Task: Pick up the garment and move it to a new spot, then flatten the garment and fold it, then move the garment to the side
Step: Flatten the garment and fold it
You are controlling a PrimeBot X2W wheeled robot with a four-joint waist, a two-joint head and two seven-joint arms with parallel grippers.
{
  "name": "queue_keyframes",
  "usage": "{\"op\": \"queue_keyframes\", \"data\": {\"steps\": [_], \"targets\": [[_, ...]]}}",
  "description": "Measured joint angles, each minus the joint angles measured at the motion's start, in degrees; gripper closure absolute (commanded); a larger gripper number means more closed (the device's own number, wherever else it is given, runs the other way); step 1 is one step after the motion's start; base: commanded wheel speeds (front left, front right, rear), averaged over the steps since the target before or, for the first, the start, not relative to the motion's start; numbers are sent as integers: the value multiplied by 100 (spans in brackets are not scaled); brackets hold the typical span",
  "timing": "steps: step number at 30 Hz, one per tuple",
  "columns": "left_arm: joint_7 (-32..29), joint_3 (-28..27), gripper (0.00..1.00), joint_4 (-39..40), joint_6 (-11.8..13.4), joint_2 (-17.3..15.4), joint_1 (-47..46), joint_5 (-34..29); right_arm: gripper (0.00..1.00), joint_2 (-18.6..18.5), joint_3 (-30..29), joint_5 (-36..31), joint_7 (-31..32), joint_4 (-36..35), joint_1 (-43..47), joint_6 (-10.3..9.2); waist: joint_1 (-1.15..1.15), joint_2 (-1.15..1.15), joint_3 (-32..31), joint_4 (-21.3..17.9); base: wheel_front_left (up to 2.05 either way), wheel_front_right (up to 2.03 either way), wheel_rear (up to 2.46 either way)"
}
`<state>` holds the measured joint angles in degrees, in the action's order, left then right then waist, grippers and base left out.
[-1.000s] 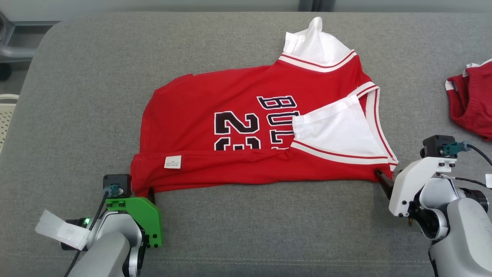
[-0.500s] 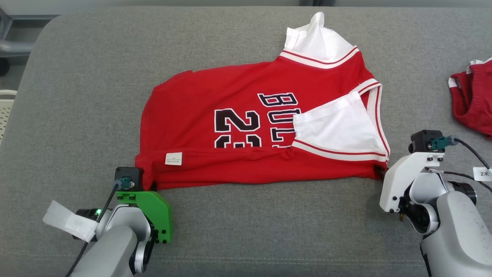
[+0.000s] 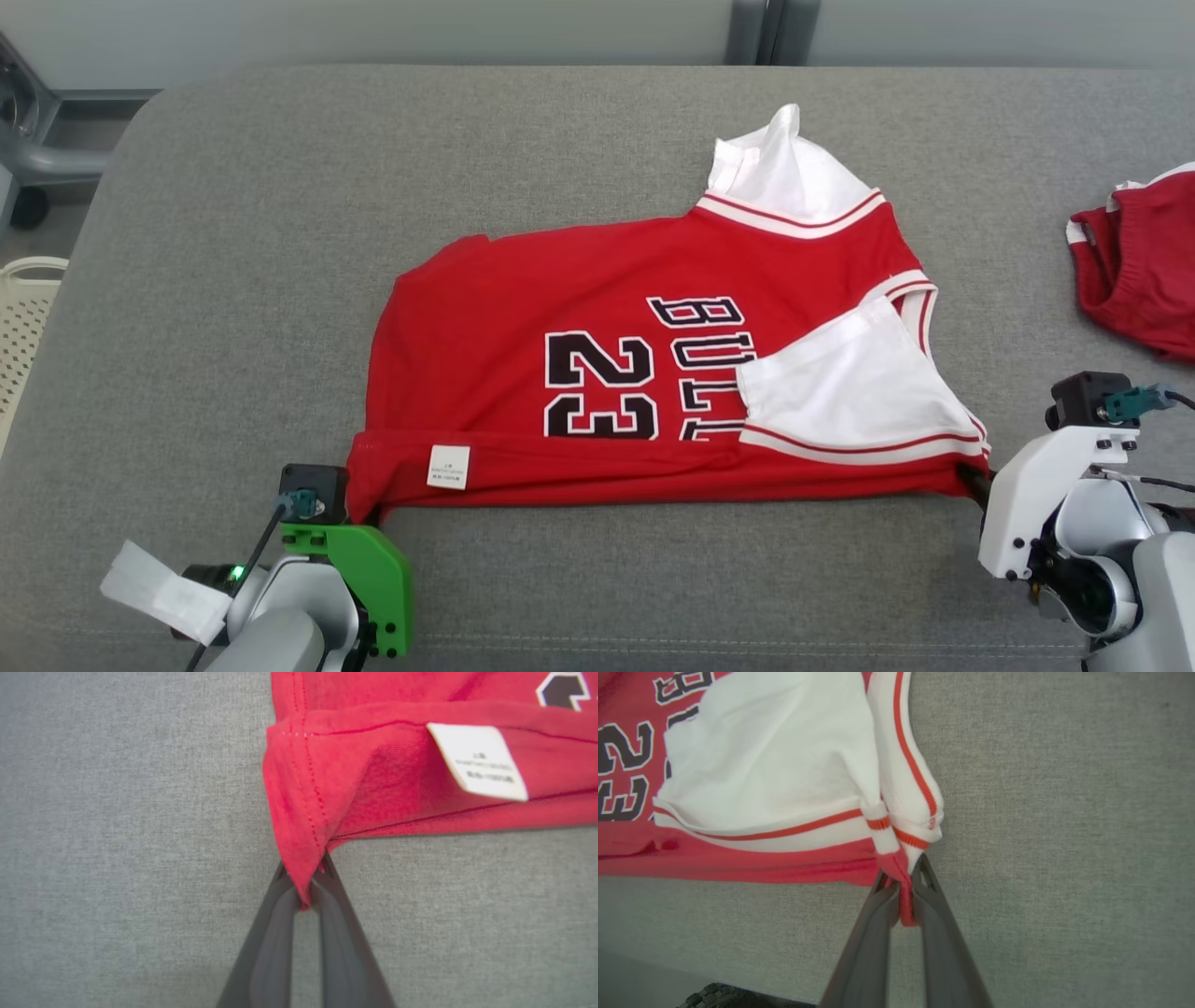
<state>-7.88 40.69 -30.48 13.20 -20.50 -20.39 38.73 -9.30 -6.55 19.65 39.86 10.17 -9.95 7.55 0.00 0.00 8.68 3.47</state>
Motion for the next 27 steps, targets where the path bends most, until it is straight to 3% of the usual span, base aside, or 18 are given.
{"op": "queue_keyframes", "data": {"steps": [14, 15, 16, 17, 22, 27], "targets": [[-523, 101, 100, 1121, 268, -432, 660, 108, 100, 327, -427, 75, 550, -1154, 982, -1, 0, 0, -251, -97, 0, 0, 0], [-549, 110, 100, 1173, 287, -449, 694, 108, 94, 348, -416, 71, 539, -1150, 995, -1, 0, 0, -249, -108, 0, 0, 0], [-573, 133, 62, 1204, 307, -469, 710, 107, 0, 371, -419, 66, 499, -1131, 996, -1, 0, 0, -245, -119, 0, 0, 0], [-575, 135, 0, 1240, 346, -481, 734, 107, 0, 403, -426, 64, 470, -1091, 995, -1, 0, 0, -242, -130, 0, 0, 0], [-525, 98, 0, 1319, 486, -495, 839, 108, 0, 493, -444, -12, 123, -876, 996, -5, 0, 0, -276, -143, 0, 0, 0], [73, -181, 0, 1317, 624, -420, 1019, 197, 0, 570, -514, -21, -541, -816, 995, -5, 0, 0, -402, -124, 0, 0, 0]]}}
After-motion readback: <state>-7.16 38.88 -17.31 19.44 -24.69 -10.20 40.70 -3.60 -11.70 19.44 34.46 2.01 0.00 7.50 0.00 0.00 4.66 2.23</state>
